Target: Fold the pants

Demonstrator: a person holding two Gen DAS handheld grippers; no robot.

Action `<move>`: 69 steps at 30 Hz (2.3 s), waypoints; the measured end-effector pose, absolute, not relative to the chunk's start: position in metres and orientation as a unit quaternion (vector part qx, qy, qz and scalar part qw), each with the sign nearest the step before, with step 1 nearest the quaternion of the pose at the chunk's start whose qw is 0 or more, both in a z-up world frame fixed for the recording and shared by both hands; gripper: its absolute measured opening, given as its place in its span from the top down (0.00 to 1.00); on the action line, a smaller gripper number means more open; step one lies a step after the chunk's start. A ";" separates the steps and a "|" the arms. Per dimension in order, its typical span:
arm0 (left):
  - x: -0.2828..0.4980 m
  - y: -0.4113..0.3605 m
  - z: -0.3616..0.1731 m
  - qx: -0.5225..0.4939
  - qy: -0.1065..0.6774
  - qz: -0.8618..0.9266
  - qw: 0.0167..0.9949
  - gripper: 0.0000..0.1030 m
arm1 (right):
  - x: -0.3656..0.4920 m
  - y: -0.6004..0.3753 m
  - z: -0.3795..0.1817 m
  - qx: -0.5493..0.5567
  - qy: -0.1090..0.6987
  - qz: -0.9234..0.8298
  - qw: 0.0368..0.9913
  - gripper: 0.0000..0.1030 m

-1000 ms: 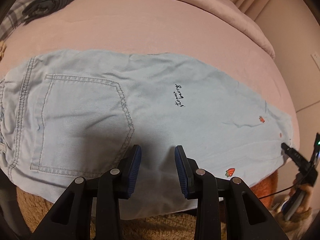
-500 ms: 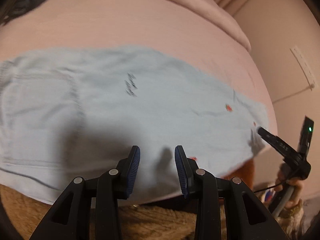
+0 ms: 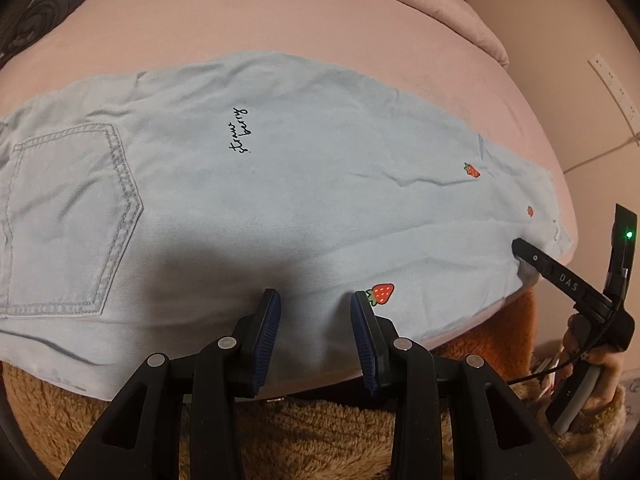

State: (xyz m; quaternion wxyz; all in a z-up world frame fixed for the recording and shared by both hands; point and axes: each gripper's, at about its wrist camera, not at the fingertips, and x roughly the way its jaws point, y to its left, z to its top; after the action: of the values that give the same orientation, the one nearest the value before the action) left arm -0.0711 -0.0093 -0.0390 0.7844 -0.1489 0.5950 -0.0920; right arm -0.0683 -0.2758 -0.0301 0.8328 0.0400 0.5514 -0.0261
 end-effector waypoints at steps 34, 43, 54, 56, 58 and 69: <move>-0.032 -0.068 -0.039 -0.120 0.574 -0.179 0.790 0.33 | -0.097 -0.441 -0.037 0.261 0.446 -0.150 0.843 0.47; -0.042 0.008 0.002 -0.235 0.516 -0.180 0.804 0.33 | -0.077 -0.403 0.032 0.201 0.386 -0.125 0.891 0.84; -0.056 0.108 -0.005 -0.341 0.469 -0.108 0.807 0.33 | -0.082 -0.128 0.089 0.046 0.367 0.266 0.890 0.84; -0.058 0.115 -0.014 -0.349 0.479 -0.111 0.798 0.33 | -0.076 -0.091 0.046 0.024 0.425 0.288 0.858 0.84; -0.057 0.111 -0.024 -0.348 0.490 -0.108 0.792 0.33 | -0.068 -0.063 -0.005 -0.004 0.489 0.289 0.823 0.84; -0.021 0.077 -0.036 -0.338 0.518 -0.160 0.769 0.33 | -0.077 -0.041 -0.026 -0.024 0.512 0.288 0.809 0.83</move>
State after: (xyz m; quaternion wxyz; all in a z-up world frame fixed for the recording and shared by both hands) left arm -0.0208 0.0767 -0.0357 0.7689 -0.3384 0.5184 -0.1598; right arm -0.0773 -0.0410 -0.0262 0.8090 -0.0242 0.5119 0.2878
